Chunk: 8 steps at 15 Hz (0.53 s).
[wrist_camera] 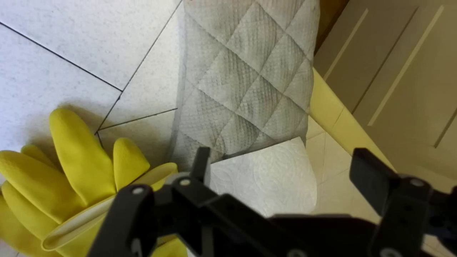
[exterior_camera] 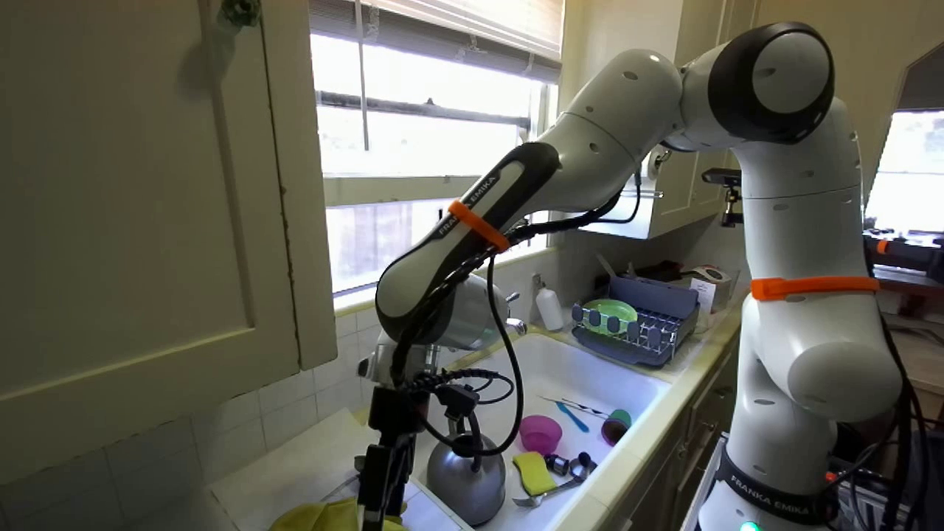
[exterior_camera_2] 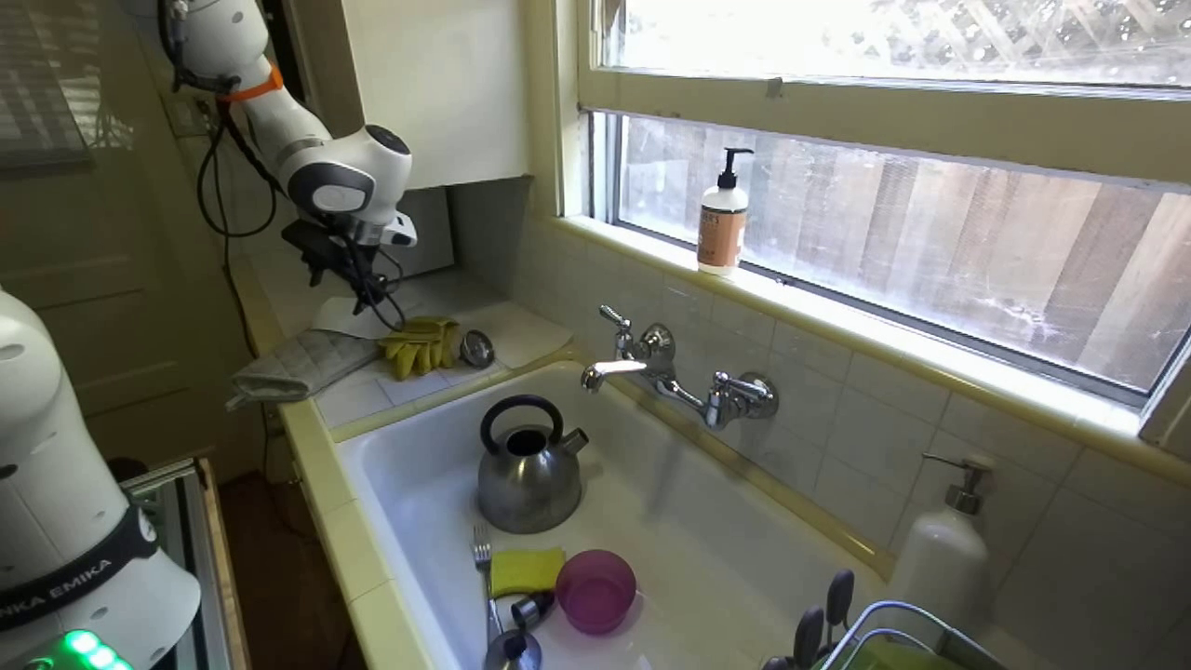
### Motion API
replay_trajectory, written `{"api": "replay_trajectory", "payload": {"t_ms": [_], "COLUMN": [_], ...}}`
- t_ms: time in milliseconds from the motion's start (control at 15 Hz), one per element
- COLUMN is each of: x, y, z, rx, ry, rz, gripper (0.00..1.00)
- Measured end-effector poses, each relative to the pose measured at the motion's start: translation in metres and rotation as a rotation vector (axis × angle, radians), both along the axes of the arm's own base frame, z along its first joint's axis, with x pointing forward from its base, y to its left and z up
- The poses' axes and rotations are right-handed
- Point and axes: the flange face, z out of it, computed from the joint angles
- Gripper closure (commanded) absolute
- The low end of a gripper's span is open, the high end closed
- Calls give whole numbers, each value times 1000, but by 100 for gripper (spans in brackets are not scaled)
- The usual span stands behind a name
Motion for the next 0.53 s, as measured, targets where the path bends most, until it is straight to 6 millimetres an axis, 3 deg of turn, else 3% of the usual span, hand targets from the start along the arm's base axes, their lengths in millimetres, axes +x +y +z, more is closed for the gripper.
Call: {"api": "replay_trajectory", "payload": {"t_ms": [533], "x": [5], "y": [0], "z": [3], "rx": [0], "ry": [4], "rz": [-28], "gripper": [0]}}
